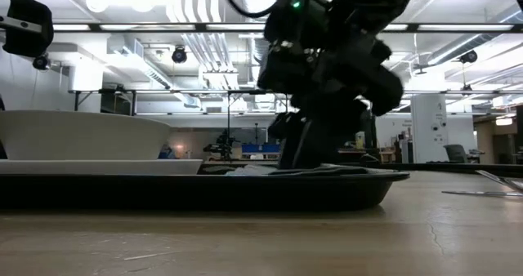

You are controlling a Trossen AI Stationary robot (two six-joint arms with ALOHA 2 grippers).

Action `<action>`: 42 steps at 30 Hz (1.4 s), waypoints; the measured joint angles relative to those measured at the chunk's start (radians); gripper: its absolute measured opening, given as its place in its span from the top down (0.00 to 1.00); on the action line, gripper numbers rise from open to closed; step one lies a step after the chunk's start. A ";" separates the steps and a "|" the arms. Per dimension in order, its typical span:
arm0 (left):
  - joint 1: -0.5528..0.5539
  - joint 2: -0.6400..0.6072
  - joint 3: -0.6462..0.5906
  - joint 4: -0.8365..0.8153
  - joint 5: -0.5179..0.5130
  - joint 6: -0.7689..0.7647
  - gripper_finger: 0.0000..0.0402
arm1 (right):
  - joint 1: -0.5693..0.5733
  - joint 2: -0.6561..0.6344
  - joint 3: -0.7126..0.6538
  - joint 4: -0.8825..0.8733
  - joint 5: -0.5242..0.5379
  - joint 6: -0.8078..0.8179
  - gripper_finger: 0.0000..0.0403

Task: Set up tray
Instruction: Put the gray napkin on the black serving tray to the right of the white plate, then put the blue fork on the gray napkin to the right of the white plate

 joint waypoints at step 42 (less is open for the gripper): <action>0.000 0.000 0.000 -0.009 0.000 0.000 0.80 | 0.004 -0.298 0.097 -0.496 0.029 0.138 0.58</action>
